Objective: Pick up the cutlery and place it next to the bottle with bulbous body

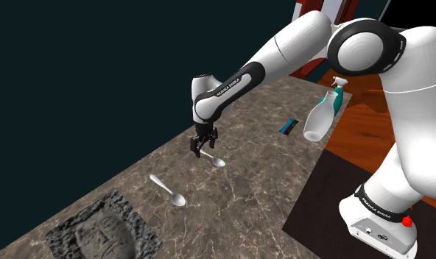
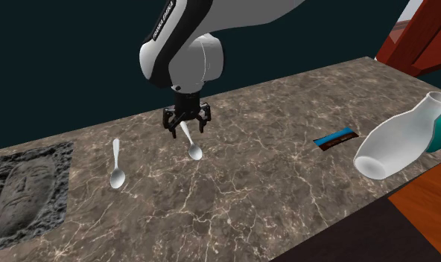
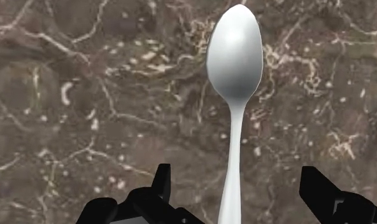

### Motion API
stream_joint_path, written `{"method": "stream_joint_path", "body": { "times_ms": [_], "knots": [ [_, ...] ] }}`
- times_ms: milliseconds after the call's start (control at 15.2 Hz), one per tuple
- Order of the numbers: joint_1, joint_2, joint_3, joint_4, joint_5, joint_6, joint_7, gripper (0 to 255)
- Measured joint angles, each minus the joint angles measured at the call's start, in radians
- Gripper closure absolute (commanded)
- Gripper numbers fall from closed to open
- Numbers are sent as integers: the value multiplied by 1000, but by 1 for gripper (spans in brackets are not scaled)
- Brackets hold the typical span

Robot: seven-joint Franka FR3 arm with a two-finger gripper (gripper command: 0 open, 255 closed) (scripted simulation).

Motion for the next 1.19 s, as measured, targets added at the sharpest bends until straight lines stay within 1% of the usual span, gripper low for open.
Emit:
{"method": "stream_joint_path", "body": {
  "times_ms": [198,264,924,1188],
  "knots": [
    [0,1,0,0,0,1,0,0],
    [0,1,0,0,0,1,0,255],
    [-1,-1,-1,0,-1,2,1,255],
    [-1,-27,2,-1,2,-25,4,255]
  ]
}}
